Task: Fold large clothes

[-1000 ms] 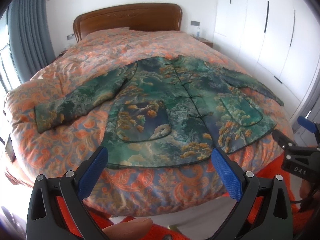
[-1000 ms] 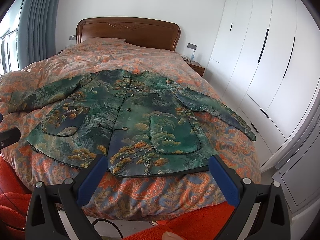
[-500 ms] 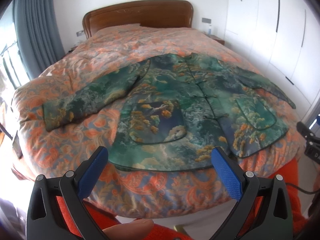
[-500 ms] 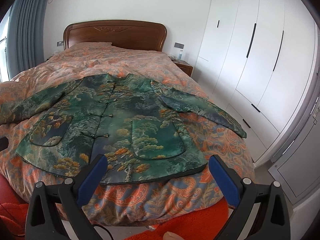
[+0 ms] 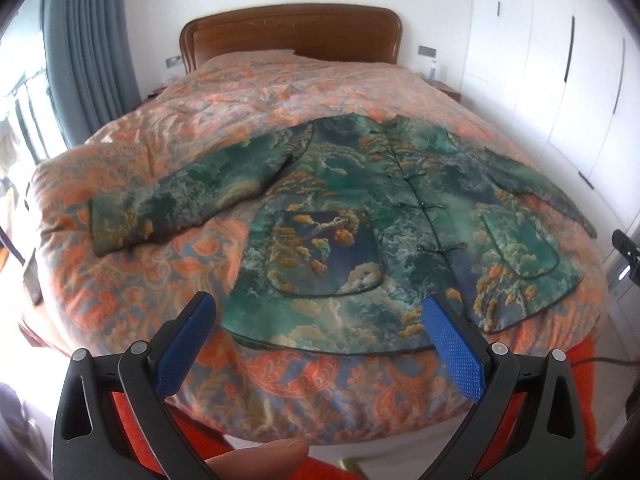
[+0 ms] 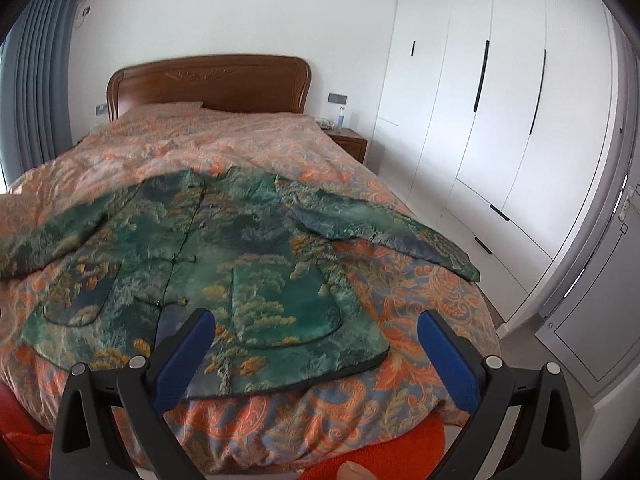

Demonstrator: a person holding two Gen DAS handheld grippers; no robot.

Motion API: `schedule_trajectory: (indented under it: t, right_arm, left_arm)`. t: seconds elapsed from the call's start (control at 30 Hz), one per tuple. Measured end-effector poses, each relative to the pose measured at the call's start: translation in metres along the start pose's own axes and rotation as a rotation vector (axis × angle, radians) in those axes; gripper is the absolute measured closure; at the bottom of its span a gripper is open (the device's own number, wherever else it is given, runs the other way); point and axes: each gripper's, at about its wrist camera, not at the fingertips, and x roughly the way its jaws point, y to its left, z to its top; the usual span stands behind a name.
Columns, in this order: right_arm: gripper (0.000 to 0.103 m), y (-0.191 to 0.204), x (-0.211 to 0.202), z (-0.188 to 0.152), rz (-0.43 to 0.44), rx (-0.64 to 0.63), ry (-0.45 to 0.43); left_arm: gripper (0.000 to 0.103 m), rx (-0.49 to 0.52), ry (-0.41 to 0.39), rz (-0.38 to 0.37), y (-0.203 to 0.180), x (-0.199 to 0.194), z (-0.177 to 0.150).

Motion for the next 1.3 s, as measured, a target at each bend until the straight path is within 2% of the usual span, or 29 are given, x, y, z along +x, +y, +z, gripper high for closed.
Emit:
schedule_trajectory:
  t: [0.1, 0.2, 0.37, 0.47, 0.53, 0.6, 0.77, 0.8, 0.93, 1.0, 1.07, 1.17, 1.23, 1.3]
  right_arm:
    - [0.000, -0.009, 0.008, 0.007, 0.013, -0.002, -0.007]
    - [0.000, -0.012, 0.019, 0.004, 0.071, -0.016, -0.006]
    - [0.000, -0.012, 0.046, -0.011, 0.152, 0.013, 0.103]
    - [0.000, -0.013, 0.050, -0.018, 0.174, 0.030, 0.116]
    - [0.000, -0.014, 0.051, -0.020, 0.184, 0.032, 0.120]
    - [0.000, -0.014, 0.050, -0.020, 0.190, 0.028, 0.122]
    - [0.000, -0.019, 0.048, -0.021, 0.195, 0.036, 0.116]
    - [0.000, -0.021, 0.050, -0.021, 0.196, 0.045, 0.123]
    - [0.000, -0.036, 0.074, -0.020, 0.237, 0.035, 0.148]
    - [0.000, -0.052, 0.102, -0.022, 0.203, 0.031, 0.202]
    - [0.000, -0.071, 0.131, -0.025, 0.204, 0.075, 0.272]
    - [0.000, -0.096, 0.171, -0.033, 0.287, 0.192, 0.375]
    - [0.000, -0.102, 0.192, -0.038, 0.331, 0.238, 0.421]
    - [0.000, -0.099, 0.203, -0.041, 0.337, 0.233, 0.438]
  left_arm:
    - [0.000, -0.004, -0.018, 0.011, 0.000, 0.000, -0.001]
    - [0.000, 0.005, 0.000, 0.028, -0.001, 0.006, -0.002]
    - [0.000, 0.036, 0.032, 0.048, -0.003, 0.013, -0.005]
    - [0.000, 0.049, 0.040, 0.050, -0.002, 0.015, -0.006]
    - [0.000, 0.042, 0.066, 0.049, 0.004, 0.021, -0.005]
    - [0.000, -0.018, 0.110, 0.001, 0.018, 0.027, -0.003]
    - [0.000, -0.044, 0.103, -0.001, 0.049, 0.050, 0.000]
    - [0.000, -0.068, 0.132, -0.013, 0.064, 0.065, 0.001]
    - [0.001, -0.145, 0.273, -0.182, 0.104, 0.121, -0.001]
    - [0.001, -0.133, 0.305, -0.209, 0.110, 0.144, -0.007]
    - [0.001, -0.119, 0.339, -0.204, 0.110, 0.161, -0.015]
    - [0.004, -0.129, 0.396, -0.236, 0.106, 0.180, -0.026]
    - [0.017, -0.141, 0.419, -0.271, 0.103, 0.183, -0.030]
    - [0.023, -0.133, 0.416, -0.287, 0.096, 0.182, -0.030]
